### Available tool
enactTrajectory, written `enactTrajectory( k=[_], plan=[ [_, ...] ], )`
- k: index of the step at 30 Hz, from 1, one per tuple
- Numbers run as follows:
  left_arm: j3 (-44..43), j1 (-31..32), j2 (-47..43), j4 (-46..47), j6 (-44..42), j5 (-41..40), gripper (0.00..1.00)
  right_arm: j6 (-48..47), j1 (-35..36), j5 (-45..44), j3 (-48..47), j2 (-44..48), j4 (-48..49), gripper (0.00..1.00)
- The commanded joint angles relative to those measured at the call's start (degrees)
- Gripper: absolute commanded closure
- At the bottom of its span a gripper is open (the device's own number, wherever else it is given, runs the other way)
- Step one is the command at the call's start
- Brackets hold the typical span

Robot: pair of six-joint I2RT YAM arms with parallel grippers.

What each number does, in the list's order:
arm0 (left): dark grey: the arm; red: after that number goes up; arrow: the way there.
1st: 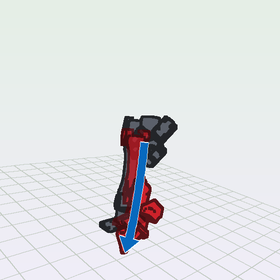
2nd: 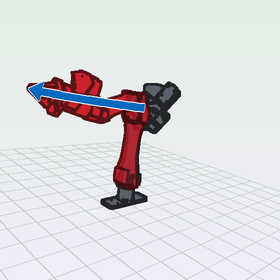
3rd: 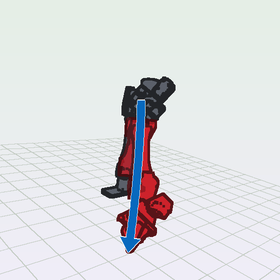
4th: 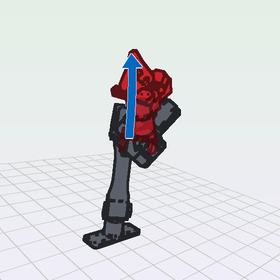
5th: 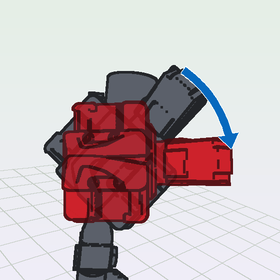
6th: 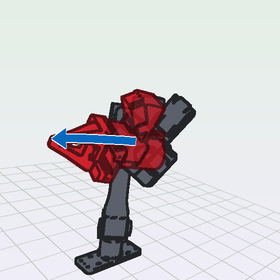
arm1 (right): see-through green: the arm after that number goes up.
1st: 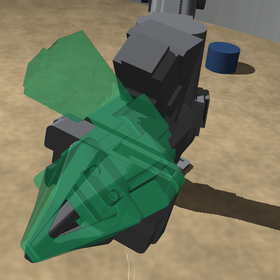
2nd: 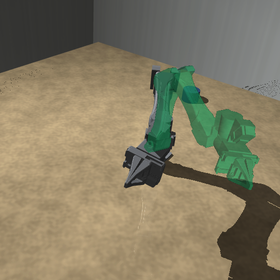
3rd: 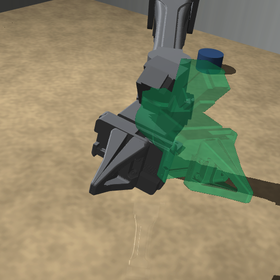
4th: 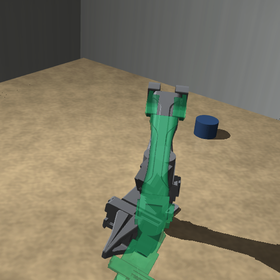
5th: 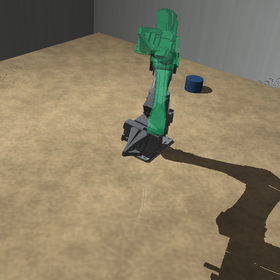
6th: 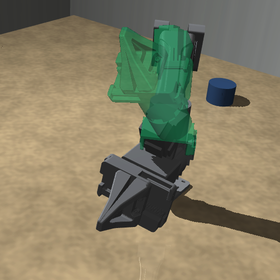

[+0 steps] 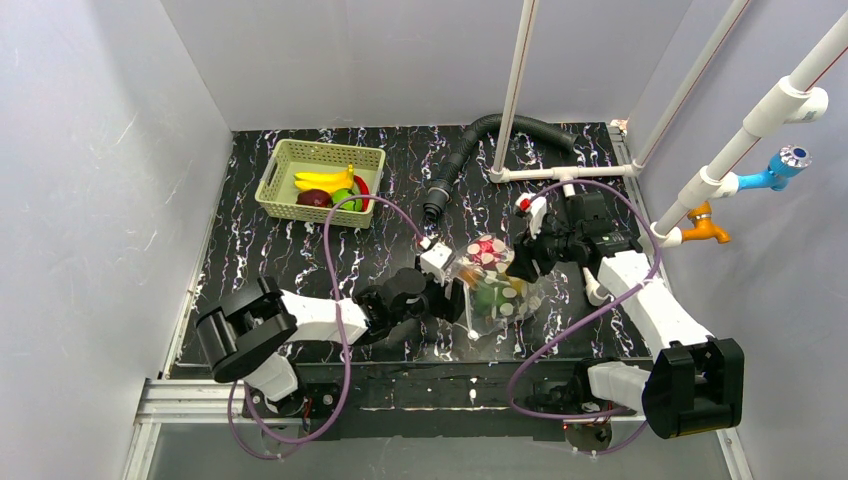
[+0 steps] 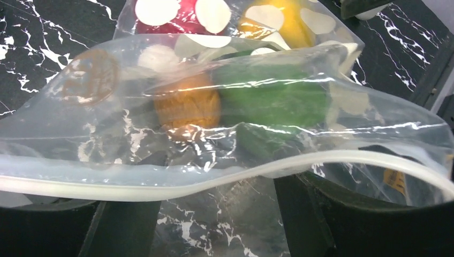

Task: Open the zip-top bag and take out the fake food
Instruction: Pick up the fake fruit from the zipper food storage bag.

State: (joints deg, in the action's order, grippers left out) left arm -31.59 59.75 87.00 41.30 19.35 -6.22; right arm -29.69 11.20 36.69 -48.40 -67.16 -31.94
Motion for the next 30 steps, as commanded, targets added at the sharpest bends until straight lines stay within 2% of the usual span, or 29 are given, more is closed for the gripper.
enactTrajectory(
  k=[1, 2, 3, 6, 11, 17, 21, 30],
  plan=[
    [-1.62, 0.18, 2.40, 5.63, 1.12, -5.37, 0.30, 18.80, -0.26, -2.91, 2.64, -0.11, 13.97, 0.34],
    [-1.62, 0.19, 2.84, 6.24, 1.15, -5.97, 0.30, 21.75, -0.23, -3.35, 3.00, -0.66, 15.90, 0.06],
    [-1.63, 0.16, 3.22, 6.71, 1.08, -6.65, 0.29, 23.70, 0.04, -4.02, 3.17, -1.43, 17.27, 0.02],
    [-1.57, 0.12, 4.28, 8.19, 0.56, -8.56, 0.29, 25.55, 2.70, -9.06, 2.75, -4.23, 19.34, 0.02],
    [-2.37, 0.00, 6.92, 11.73, 0.11, -9.80, 0.28, 23.33, 6.61, -17.53, 0.44, -9.60, 17.80, 0.02],
    [-4.45, -1.54, 10.70, 12.29, 2.17, -8.25, 0.24, 21.44, 8.12, -24.08, -0.46, -11.96, 17.05, 0.02],
    [-5.12, -3.54, 12.73, 13.50, 4.25, -5.22, 0.21, 20.59, 8.61, -25.19, -1.59, -14.31, 15.16, 0.07],
    [-8.99, -4.73, 16.48, 10.82, 3.76, -1.80, 0.34, 18.58, 11.09, -23.57, -3.83, -18.06, 11.20, 0.40]
  ],
)
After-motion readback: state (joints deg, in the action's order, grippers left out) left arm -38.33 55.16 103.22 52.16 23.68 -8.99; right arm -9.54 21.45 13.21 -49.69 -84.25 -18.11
